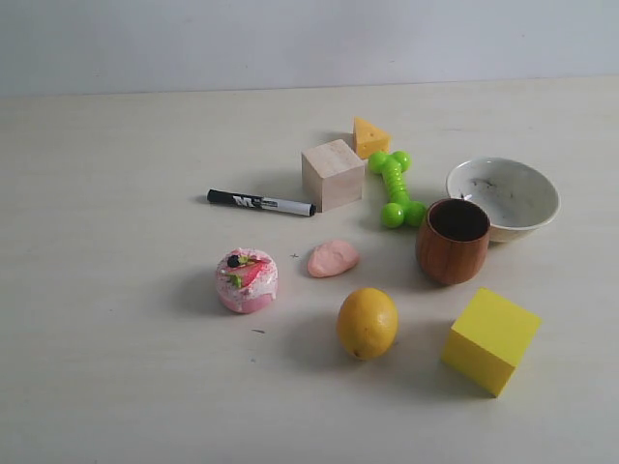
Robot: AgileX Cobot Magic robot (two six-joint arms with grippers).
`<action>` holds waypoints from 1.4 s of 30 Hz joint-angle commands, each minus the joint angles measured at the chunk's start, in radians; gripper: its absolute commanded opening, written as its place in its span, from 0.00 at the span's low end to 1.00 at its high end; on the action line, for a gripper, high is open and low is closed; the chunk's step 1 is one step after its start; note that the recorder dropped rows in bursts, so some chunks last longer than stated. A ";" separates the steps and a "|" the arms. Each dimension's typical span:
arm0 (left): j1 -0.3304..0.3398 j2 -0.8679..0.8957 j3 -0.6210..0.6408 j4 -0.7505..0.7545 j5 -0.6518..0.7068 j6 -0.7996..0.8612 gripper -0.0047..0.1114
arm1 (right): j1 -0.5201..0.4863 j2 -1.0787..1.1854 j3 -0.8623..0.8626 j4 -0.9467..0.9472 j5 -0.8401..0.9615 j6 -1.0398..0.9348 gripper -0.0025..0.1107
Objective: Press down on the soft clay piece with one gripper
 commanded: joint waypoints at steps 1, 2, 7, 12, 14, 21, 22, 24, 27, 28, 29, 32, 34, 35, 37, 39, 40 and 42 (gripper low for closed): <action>-0.011 0.070 -0.034 -0.008 0.040 -0.014 0.04 | -0.006 -0.006 0.005 -0.001 -0.003 -0.006 0.02; -0.023 0.089 -0.046 0.014 0.040 -0.014 0.04 | -0.006 -0.006 0.005 -0.001 -0.003 -0.006 0.02; -0.115 0.201 -0.124 0.148 0.031 -0.132 0.04 | -0.006 -0.006 0.005 -0.001 -0.003 -0.006 0.02; -0.234 0.305 -0.215 0.305 0.031 -0.278 0.04 | -0.006 -0.006 0.005 -0.001 -0.003 -0.006 0.02; -0.278 0.339 -0.240 0.346 0.022 -0.318 0.04 | -0.006 -0.006 0.005 -0.001 -0.003 -0.006 0.02; -0.435 0.457 -0.306 0.522 -0.027 -0.484 0.04 | -0.006 -0.006 0.005 -0.001 -0.003 -0.006 0.02; -0.452 0.472 -0.315 0.542 -0.030 -0.501 0.04 | -0.006 -0.006 0.005 -0.001 -0.003 -0.006 0.02; -0.493 0.509 -0.337 0.595 -0.035 -0.548 0.04 | -0.006 -0.006 0.005 -0.001 -0.003 -0.006 0.02; -0.548 0.570 -0.374 0.686 -0.036 -0.624 0.04 | -0.006 -0.006 0.005 -0.001 -0.003 -0.006 0.02; -0.567 0.592 -0.391 0.718 -0.036 -0.643 0.04 | -0.006 -0.006 0.005 -0.001 -0.003 -0.006 0.02; -0.585 0.609 -0.408 0.746 -0.036 -0.654 0.04 | -0.006 -0.006 0.005 -0.001 -0.003 -0.006 0.02; -0.627 0.671 -0.461 0.788 -0.029 -0.682 0.04 | -0.006 -0.006 0.005 -0.001 -0.003 -0.006 0.02; -0.646 0.717 -0.503 0.791 -0.009 -0.684 0.04 | -0.006 -0.006 0.005 -0.001 -0.003 -0.006 0.02; -0.651 0.741 -0.520 0.791 -0.001 -0.686 0.04 | -0.006 -0.006 0.005 -0.001 -0.003 -0.006 0.02; -0.662 0.789 -0.560 0.789 0.015 -0.691 0.04 | -0.006 -0.006 0.005 -0.001 -0.003 -0.006 0.02; -0.672 0.835 -0.595 0.791 0.023 -0.699 0.04 | -0.006 -0.006 0.005 -0.001 -0.003 -0.006 0.02; -0.680 0.852 -0.607 0.791 0.025 -0.702 0.04 | -0.006 -0.006 0.005 -0.001 -0.003 -0.006 0.02; -0.694 0.891 -0.631 0.791 0.025 -0.713 0.04 | -0.006 -0.006 0.005 -0.001 -0.003 -0.006 0.02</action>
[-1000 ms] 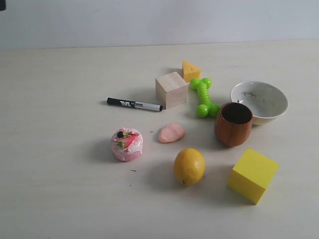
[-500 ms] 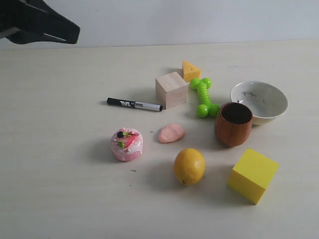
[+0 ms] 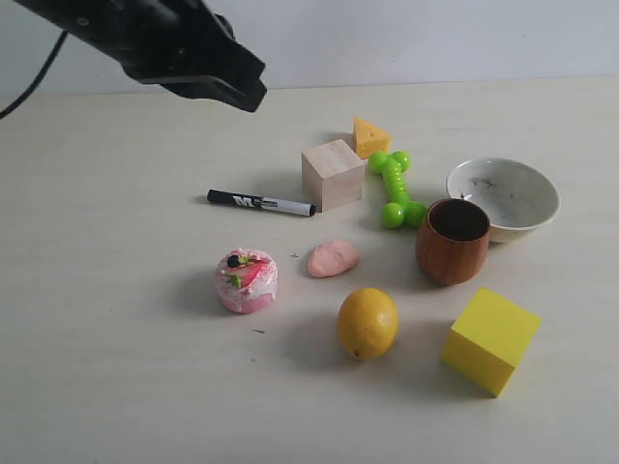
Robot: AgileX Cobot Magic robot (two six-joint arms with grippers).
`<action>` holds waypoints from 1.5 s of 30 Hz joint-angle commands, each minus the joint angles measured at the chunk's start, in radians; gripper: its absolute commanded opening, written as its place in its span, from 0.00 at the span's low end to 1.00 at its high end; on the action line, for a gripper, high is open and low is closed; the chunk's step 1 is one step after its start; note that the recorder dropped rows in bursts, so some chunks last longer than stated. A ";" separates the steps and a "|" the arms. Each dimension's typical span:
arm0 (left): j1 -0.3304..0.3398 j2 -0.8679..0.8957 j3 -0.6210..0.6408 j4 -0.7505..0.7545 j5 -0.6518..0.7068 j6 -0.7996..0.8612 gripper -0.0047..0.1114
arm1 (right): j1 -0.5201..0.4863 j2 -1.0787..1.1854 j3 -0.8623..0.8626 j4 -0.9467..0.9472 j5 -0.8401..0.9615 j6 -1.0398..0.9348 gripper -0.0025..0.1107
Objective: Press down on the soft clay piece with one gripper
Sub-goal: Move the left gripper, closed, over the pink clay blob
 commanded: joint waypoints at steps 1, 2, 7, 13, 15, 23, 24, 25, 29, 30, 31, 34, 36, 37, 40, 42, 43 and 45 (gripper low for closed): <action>-0.033 0.085 -0.059 0.010 0.010 -0.030 0.04 | -0.006 -0.006 0.005 -0.001 -0.003 -0.006 0.02; -0.038 0.099 -0.066 0.011 0.005 -0.030 0.04 | -0.006 -0.006 0.005 -0.001 -0.003 -0.006 0.02; -0.064 0.179 -0.102 0.014 -0.011 -0.049 0.04 | -0.006 -0.006 0.005 -0.001 -0.003 -0.006 0.02; -0.082 0.272 -0.158 0.013 -0.007 -0.059 0.04 | -0.006 -0.006 0.005 -0.001 -0.003 -0.006 0.02; -0.092 0.308 -0.174 0.016 -0.007 -0.061 0.04 | -0.006 -0.006 0.005 -0.001 -0.003 -0.006 0.02; -0.123 0.455 -0.305 0.119 0.069 -0.150 0.04 | 0.011 -0.006 0.005 -0.001 -0.003 -0.006 0.02; -0.131 0.474 -0.325 0.148 0.083 -0.164 0.04 | 0.024 -0.006 0.005 -0.001 -0.003 -0.006 0.02; -0.136 0.490 -0.346 0.175 0.104 -0.178 0.04 | 0.035 -0.006 0.005 -0.001 -0.003 -0.006 0.02; -0.155 0.550 -0.380 0.242 0.147 -0.188 0.04 | 0.042 -0.006 0.005 -0.001 -0.003 -0.006 0.02; -0.157 0.559 -0.386 0.242 0.152 -0.188 0.04 | 0.042 -0.006 0.005 -0.001 -0.003 -0.006 0.02; -0.157 0.571 -0.392 0.242 0.158 -0.190 0.04 | 0.042 -0.006 0.005 -0.001 -0.003 -0.006 0.02; -0.157 0.609 -0.406 0.245 0.164 -0.190 0.04 | 0.042 -0.006 0.005 -0.001 -0.003 -0.006 0.02; -0.157 0.631 -0.416 0.250 0.164 -0.190 0.04 | 0.042 -0.006 0.005 -0.001 -0.003 -0.006 0.02; -0.157 0.638 -0.423 0.250 0.164 -0.190 0.04 | 0.042 -0.006 0.005 -0.001 -0.003 -0.006 0.02; -0.157 0.666 -0.442 0.248 0.171 -0.190 0.04 | 0.042 -0.006 0.005 -0.001 -0.003 -0.006 0.02; -0.157 0.676 -0.447 0.249 0.171 -0.190 0.04 | 0.042 -0.006 0.005 -0.001 -0.003 -0.006 0.02; -0.157 0.683 -0.449 0.249 0.171 -0.190 0.04 | 0.042 -0.006 0.005 -0.001 -0.003 -0.006 0.02; -0.157 0.689 -0.449 0.247 0.169 -0.190 0.04 | 0.042 -0.006 0.005 -0.001 -0.003 -0.006 0.02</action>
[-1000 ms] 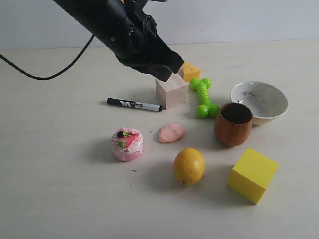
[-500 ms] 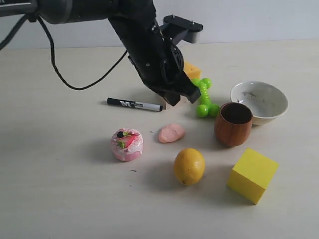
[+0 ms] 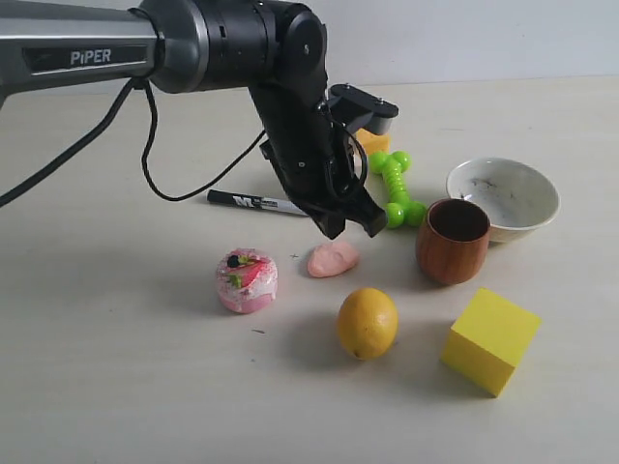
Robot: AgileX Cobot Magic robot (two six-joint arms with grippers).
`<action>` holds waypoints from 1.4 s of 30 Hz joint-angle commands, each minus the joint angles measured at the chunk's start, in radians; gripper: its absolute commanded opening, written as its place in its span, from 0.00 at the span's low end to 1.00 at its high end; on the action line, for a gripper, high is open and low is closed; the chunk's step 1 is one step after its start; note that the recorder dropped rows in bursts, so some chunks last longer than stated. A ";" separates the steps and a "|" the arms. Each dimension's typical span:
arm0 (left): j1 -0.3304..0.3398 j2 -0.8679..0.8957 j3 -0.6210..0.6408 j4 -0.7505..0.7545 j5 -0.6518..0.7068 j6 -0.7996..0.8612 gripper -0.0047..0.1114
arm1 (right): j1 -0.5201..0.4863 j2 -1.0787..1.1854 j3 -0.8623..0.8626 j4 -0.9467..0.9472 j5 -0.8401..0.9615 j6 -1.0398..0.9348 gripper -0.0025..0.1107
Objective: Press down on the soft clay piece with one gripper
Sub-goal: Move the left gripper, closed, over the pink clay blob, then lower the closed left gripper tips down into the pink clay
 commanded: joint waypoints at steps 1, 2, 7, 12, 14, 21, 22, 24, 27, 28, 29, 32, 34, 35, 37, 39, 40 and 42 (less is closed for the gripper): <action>-0.005 0.017 -0.011 0.001 0.005 -0.007 0.04 | 0.000 -0.006 0.005 -0.001 -0.006 -0.006 0.02; -0.005 0.019 -0.011 0.001 0.003 -0.007 0.04 | 0.000 -0.006 0.005 -0.001 -0.006 -0.006 0.02; -0.005 0.033 -0.011 0.004 -0.001 -0.007 0.04 | 0.000 -0.006 0.005 -0.001 -0.006 -0.006 0.02; -0.005 0.047 -0.012 0.006 -0.005 -0.003 0.04 | 0.000 -0.006 0.005 -0.001 -0.006 -0.006 0.02; -0.005 0.054 -0.012 0.006 -0.012 -0.002 0.04 | 0.000 -0.006 0.005 -0.001 -0.006 -0.006 0.02; -0.005 0.083 -0.029 0.006 -0.012 -0.002 0.04 | 0.000 -0.006 0.005 -0.001 -0.006 -0.006 0.02; -0.005 0.088 -0.034 0.006 -0.012 -0.002 0.04 | 0.000 -0.006 0.005 -0.001 -0.006 -0.006 0.02; -0.005 0.088 -0.038 0.009 -0.017 -0.002 0.04 | 0.000 -0.006 0.005 -0.001 -0.006 -0.006 0.02; -0.005 0.088 -0.038 0.011 -0.031 -0.002 0.04 | 0.000 -0.006 0.005 -0.001 -0.006 -0.006 0.02; -0.005 0.090 -0.038 0.011 -0.031 -0.002 0.04 | 0.000 -0.006 0.005 -0.001 -0.006 -0.006 0.02; -0.005 0.096 -0.038 0.011 -0.032 -0.002 0.04 | 0.000 -0.006 0.005 -0.001 -0.006 -0.006 0.02; -0.005 0.114 -0.038 0.011 -0.018 -0.002 0.04 | 0.000 -0.006 0.005 -0.001 -0.006 -0.006 0.02; -0.005 0.130 -0.038 0.013 -0.015 -0.002 0.04 | 0.000 -0.006 0.005 -0.001 -0.006 -0.006 0.02; -0.005 0.137 -0.038 0.013 -0.021 -0.002 0.04 | 0.000 -0.006 0.005 -0.001 -0.006 -0.006 0.02; -0.005 0.150 -0.038 0.013 -0.022 -0.002 0.04 | 0.000 -0.006 0.005 -0.001 -0.006 -0.006 0.02; -0.005 0.173 -0.038 0.013 -0.020 -0.002 0.04 | 0.000 -0.006 0.005 -0.001 -0.006 -0.006 0.02; -0.005 0.182 -0.038 0.011 -0.018 -0.002 0.04 | 0.000 -0.006 0.005 -0.001 -0.006 -0.006 0.02; -0.005 0.199 -0.038 0.011 -0.018 -0.002 0.04 | 0.000 -0.006 0.005 -0.001 -0.006 -0.006 0.02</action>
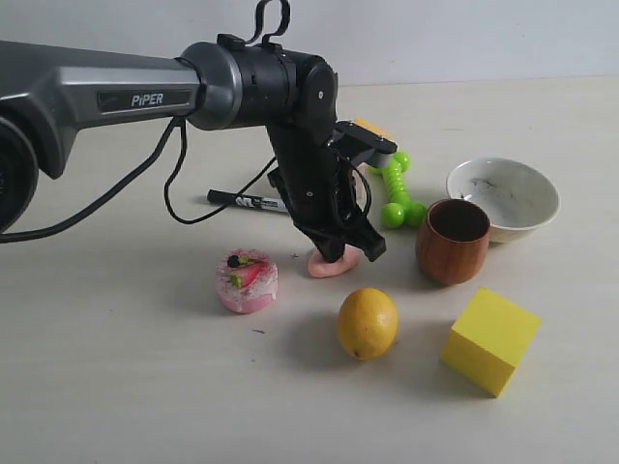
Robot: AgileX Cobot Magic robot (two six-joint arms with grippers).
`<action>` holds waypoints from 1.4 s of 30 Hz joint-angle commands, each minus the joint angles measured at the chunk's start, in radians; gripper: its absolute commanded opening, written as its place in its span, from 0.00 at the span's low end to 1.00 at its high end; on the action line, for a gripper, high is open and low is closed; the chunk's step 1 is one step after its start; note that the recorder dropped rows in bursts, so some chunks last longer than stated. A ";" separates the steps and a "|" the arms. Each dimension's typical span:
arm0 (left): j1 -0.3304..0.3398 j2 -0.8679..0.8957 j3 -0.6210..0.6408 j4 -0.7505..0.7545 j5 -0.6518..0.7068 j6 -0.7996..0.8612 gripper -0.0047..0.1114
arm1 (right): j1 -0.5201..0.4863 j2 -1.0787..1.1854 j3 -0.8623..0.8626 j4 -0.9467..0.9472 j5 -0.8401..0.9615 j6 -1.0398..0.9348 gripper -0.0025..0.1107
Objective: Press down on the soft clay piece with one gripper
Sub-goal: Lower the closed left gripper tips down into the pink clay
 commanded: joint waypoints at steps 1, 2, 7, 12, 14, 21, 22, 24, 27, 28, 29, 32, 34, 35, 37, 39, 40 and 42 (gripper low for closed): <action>-0.005 0.068 0.007 0.008 -0.009 -0.002 0.04 | 0.000 -0.006 0.005 -0.001 -0.006 -0.006 0.02; -0.005 0.074 0.003 0.008 -0.009 -0.002 0.04 | 0.000 -0.006 0.005 -0.001 -0.006 -0.006 0.02; -0.003 0.132 -0.045 0.008 0.015 -0.002 0.04 | 0.000 -0.006 0.005 -0.001 -0.006 -0.006 0.02; -0.003 0.168 -0.055 0.006 0.052 -0.004 0.04 | 0.000 -0.006 0.005 -0.001 -0.006 -0.006 0.02; -0.003 0.180 -0.055 0.008 0.068 -0.004 0.04 | 0.000 -0.006 0.005 -0.001 -0.006 -0.006 0.02; -0.003 0.194 -0.055 0.008 0.090 -0.004 0.04 | 0.000 -0.006 0.005 -0.001 -0.006 -0.006 0.02; -0.003 0.194 -0.055 0.010 0.090 -0.004 0.04 | 0.000 -0.006 0.005 -0.001 -0.006 -0.006 0.02; -0.003 0.194 -0.055 0.012 0.090 -0.004 0.04 | 0.000 -0.006 0.005 -0.001 -0.006 -0.006 0.02; -0.003 0.194 -0.055 0.012 0.087 -0.004 0.04 | 0.000 -0.006 0.005 -0.001 -0.006 -0.006 0.02; -0.003 0.194 -0.055 0.012 0.088 -0.002 0.04 | 0.000 -0.006 0.005 -0.001 -0.006 -0.006 0.02; -0.003 0.194 -0.055 0.012 0.088 0.001 0.04 | 0.000 -0.006 0.005 -0.001 -0.006 -0.006 0.02; -0.003 0.192 -0.055 0.012 0.103 0.020 0.04 | 0.000 -0.006 0.005 -0.001 -0.006 -0.006 0.02; -0.003 0.191 -0.055 0.015 0.119 0.037 0.04 | 0.000 -0.006 0.005 -0.001 -0.006 -0.006 0.02; -0.003 0.188 -0.055 0.019 0.128 0.039 0.04 | 0.000 -0.006 0.005 -0.001 -0.006 -0.006 0.02; -0.003 0.186 -0.055 0.025 0.139 0.039 0.04 | 0.000 -0.006 0.005 -0.001 -0.006 -0.006 0.02; -0.003 0.181 -0.055 0.035 0.143 0.039 0.04 | 0.000 -0.006 0.005 -0.001 -0.006 -0.006 0.02; -0.003 0.179 -0.055 0.038 0.146 0.032 0.04 | 0.000 -0.006 0.005 -0.001 -0.006 -0.006 0.02; -0.003 0.170 -0.055 0.038 0.148 0.021 0.04 | 0.000 -0.006 0.005 -0.001 -0.006 -0.006 0.02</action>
